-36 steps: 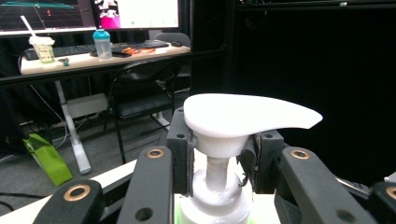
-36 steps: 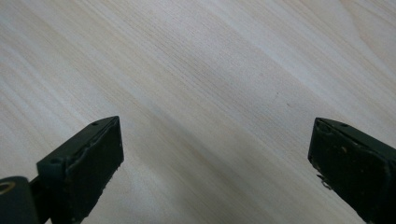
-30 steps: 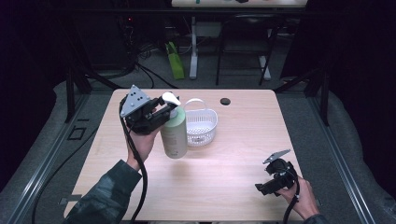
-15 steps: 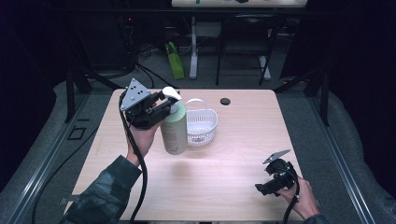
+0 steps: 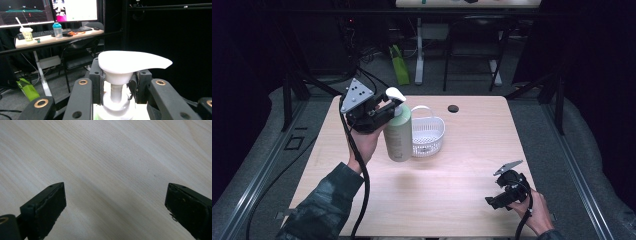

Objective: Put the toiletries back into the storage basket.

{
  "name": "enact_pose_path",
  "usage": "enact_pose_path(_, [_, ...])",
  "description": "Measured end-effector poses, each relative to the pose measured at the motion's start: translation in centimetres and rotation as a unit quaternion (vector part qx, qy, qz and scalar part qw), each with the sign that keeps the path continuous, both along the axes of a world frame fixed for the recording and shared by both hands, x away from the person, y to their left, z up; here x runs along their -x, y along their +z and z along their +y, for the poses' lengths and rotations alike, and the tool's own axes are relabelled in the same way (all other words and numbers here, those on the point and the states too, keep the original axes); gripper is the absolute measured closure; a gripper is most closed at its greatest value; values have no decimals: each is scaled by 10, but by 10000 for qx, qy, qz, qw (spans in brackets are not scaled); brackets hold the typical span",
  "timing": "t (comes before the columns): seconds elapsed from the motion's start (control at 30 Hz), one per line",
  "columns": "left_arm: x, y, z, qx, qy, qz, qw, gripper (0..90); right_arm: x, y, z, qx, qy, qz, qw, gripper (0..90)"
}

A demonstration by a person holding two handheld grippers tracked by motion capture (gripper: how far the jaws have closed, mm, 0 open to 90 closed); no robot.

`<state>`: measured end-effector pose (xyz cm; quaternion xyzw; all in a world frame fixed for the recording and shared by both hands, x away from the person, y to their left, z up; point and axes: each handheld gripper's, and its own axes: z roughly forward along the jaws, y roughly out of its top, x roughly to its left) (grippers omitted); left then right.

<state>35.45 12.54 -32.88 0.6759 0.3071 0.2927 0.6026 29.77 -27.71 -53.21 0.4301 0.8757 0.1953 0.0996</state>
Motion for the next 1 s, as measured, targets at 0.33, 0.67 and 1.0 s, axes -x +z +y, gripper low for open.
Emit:
enact_pose_path(0.33, [-4,8,-3,-3,2,-55,10000,675,0,-1,0,35,-11,7,10000,31])
enact_pose_path(0.67, [-10,12,-8,-25,-13,-61,10000,676,0,-1,1,14,-9,18,10000,32])
enact_pose_path(1.0, [-18,18,-13,-80,7,-113,9999,675,-1,-3,1,-2,8,61,10000,36])
